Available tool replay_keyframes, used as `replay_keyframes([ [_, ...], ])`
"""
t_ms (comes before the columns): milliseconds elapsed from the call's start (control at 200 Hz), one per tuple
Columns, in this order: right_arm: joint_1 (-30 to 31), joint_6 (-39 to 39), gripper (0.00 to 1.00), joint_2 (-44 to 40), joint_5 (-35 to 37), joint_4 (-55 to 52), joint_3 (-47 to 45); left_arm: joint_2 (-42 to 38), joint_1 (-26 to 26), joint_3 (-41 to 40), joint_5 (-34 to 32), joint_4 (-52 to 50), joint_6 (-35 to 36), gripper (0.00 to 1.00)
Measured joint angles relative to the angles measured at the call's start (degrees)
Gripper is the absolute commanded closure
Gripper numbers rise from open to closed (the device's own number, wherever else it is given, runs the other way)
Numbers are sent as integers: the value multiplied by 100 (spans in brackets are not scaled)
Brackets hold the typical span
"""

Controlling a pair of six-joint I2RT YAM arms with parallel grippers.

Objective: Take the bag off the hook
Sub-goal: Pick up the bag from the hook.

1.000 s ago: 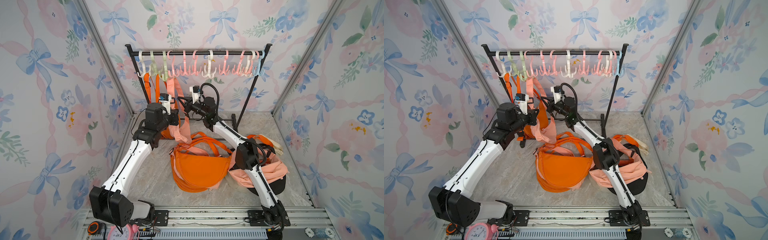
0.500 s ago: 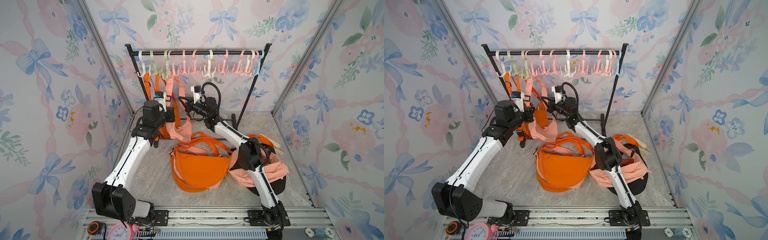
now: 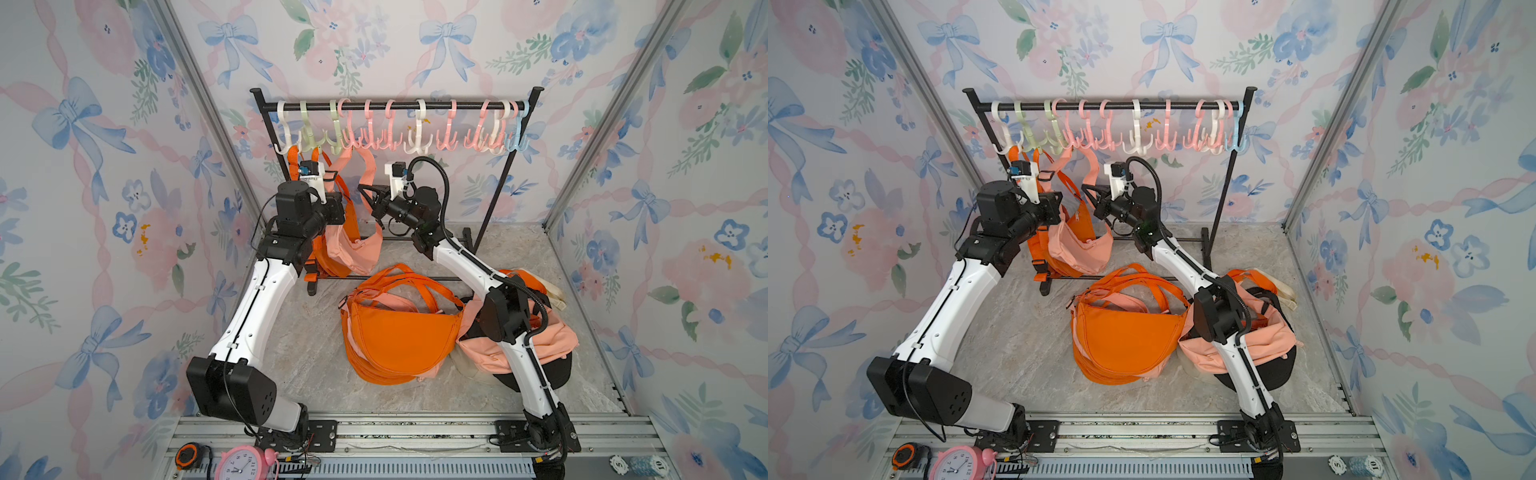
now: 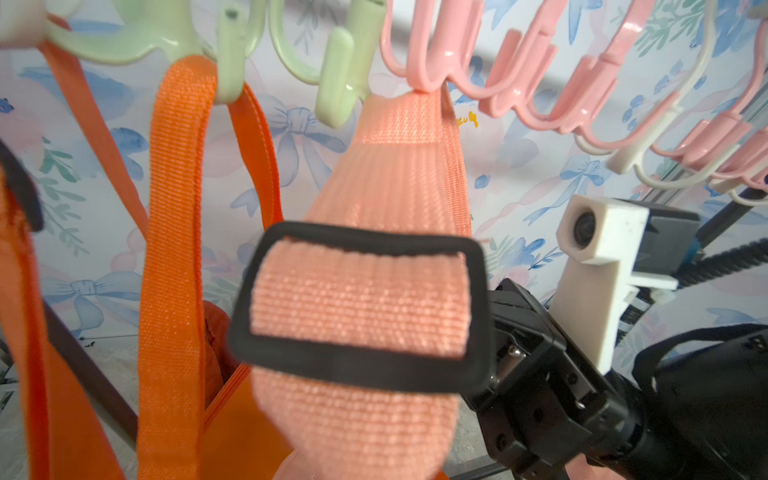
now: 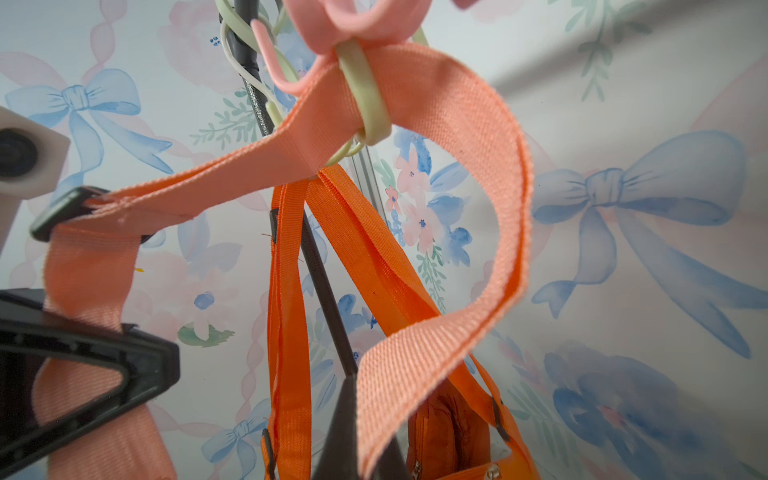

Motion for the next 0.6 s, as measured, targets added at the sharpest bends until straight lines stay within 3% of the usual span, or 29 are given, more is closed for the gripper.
replay_keyframes([
  [600,111,-385,100,-647,-2,-426,164,192,2,1290,72,-459,-61,100],
])
